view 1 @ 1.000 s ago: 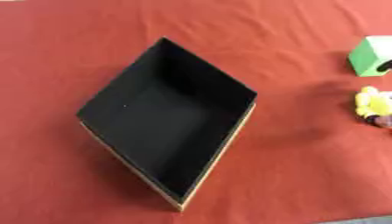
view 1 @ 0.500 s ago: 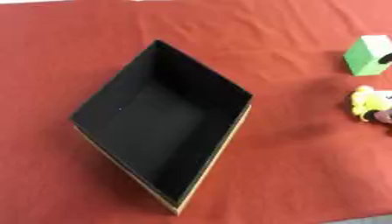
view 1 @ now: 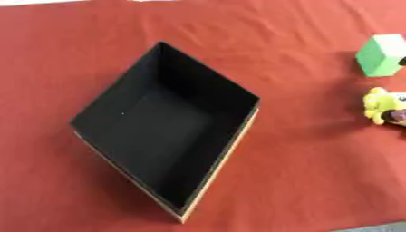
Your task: Pick up objects on the table and place them in the box.
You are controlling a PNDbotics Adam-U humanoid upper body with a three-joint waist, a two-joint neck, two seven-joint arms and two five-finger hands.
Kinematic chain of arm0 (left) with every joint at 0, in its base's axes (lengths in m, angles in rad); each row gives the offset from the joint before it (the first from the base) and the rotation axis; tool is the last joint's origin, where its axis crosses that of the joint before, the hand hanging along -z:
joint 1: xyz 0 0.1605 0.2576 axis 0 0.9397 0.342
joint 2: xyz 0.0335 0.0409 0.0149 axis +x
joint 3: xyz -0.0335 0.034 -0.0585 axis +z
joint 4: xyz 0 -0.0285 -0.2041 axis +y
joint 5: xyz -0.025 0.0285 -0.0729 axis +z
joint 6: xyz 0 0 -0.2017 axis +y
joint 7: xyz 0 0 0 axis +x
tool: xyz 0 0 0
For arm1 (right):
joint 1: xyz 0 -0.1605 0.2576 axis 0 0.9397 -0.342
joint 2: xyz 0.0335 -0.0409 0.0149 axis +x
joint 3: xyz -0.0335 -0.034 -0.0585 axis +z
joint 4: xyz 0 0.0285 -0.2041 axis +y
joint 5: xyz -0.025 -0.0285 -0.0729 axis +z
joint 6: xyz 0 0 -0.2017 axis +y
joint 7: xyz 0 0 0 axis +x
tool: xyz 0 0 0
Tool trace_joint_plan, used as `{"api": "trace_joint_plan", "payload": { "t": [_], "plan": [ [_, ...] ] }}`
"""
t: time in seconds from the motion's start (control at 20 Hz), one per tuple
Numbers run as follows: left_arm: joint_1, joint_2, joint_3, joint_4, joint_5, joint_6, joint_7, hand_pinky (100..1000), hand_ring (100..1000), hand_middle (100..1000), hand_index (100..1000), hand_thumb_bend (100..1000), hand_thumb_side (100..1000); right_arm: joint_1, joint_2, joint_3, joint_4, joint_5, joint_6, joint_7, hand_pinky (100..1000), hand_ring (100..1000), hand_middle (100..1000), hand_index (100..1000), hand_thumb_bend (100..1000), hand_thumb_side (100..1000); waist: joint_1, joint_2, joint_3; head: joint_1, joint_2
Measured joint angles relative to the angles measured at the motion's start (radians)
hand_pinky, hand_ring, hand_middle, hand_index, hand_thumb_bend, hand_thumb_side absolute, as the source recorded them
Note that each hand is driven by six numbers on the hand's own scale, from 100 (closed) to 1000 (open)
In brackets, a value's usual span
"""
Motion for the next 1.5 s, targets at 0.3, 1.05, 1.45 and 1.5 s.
{"api": "trace_joint_plan", "payload": {
  "t": [0.3,1.05,1.45,1.5],
  "plan": [
    [0.001,0.0,0.0,0.0,0.0,0.001,0.001,521,834,694,799,100,473,-0.007,-0.013,0.004,0.044,-0.017,0.01,0.013,961,1000,934,941,632,268,0.005,0.0,-0.004,-0.001,0.0],
    [0.001,0.0,0.0,0.0,0.0,0.001,0.0,520,834,693,799,100,470,-0.047,-0.026,0.049,0.087,-0.053,-0.003,0.026,875,926,814,852,574,240,0.013,-0.001,0.003,-0.044,-0.009],
    [0.0,0.0,0.0,0.0,0.0,-0.001,-0.003,520,834,691,798,100,471,-0.056,-0.026,0.062,0.09,-0.032,-0.003,0.026,445,541,516,552,359,100,0.013,-0.001,0.005,-0.055,-0.013],
    [0.0,0.0,0.0,0.0,0.0,-0.001,-0.003,520,834,691,798,100,471,-0.056,-0.026,0.062,0.09,-0.028,0.0,0.023,410,517,494,529,373,100,0.012,-0.001,0.005,-0.055,-0.013]
  ]
}}
